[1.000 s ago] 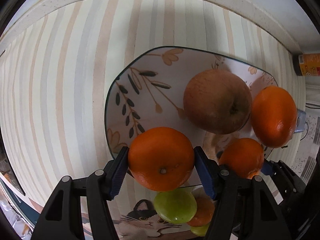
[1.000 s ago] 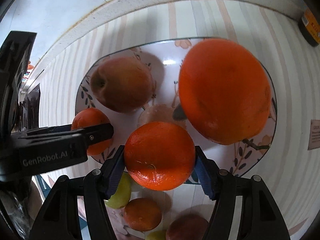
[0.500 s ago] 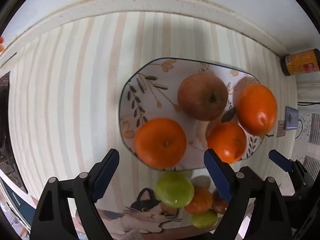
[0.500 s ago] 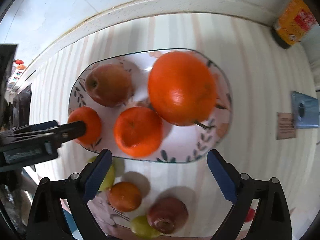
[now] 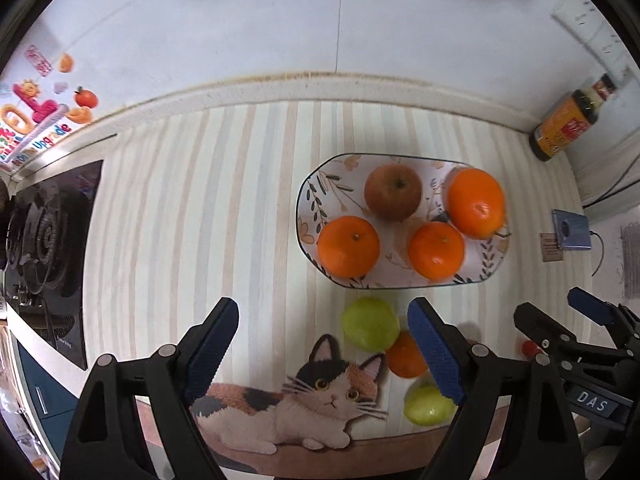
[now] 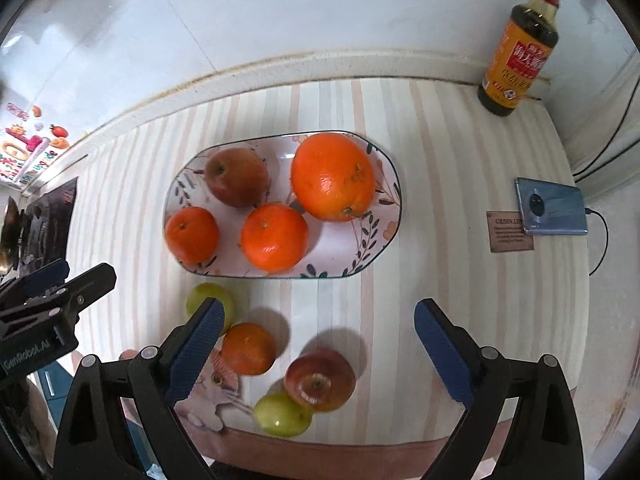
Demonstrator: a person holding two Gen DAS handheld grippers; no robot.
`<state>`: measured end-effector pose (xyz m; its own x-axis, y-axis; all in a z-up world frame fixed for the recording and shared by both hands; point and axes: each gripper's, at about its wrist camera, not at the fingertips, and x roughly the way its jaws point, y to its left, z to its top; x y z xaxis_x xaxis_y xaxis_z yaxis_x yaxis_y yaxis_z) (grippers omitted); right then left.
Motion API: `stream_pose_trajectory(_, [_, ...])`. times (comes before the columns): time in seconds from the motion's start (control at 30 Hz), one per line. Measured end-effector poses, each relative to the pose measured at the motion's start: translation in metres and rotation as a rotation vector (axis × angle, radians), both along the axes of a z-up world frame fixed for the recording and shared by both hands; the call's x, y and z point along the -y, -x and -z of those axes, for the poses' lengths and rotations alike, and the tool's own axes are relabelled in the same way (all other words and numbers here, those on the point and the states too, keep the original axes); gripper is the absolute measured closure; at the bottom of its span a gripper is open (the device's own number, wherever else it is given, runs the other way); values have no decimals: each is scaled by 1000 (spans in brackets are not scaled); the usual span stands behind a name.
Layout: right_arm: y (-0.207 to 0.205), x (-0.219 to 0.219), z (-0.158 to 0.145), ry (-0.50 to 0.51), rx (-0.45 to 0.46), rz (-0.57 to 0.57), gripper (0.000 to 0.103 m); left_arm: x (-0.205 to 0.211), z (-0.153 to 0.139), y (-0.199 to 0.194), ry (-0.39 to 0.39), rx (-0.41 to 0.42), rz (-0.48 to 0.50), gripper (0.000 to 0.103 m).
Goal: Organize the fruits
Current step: 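Grasp the green apple with the left tool while the right tool grasps a red apple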
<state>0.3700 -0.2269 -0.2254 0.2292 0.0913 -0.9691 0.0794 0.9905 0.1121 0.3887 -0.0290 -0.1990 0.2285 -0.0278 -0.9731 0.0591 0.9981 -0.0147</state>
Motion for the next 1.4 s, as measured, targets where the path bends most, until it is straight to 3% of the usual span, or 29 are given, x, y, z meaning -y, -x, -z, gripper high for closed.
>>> stream_pose_trajectory(0.6, [80,-13,-98,44,193,-13,5,1,-76,75,47,166,17,16])
stream_pose_trajectory(0.9, [98,-17,-120,2,237,-1,5,-4,-88,84,66,192,-3,16])
stream_pose_trajectory(1.1, [87,-9,-82,-47,174,7,4,-6,-67,79,35,153,-14,16])
stream_pose_trajectory(1.4, [60,16,55,-165,-76,92,6,-3,10,61,13,-34,-34,16])
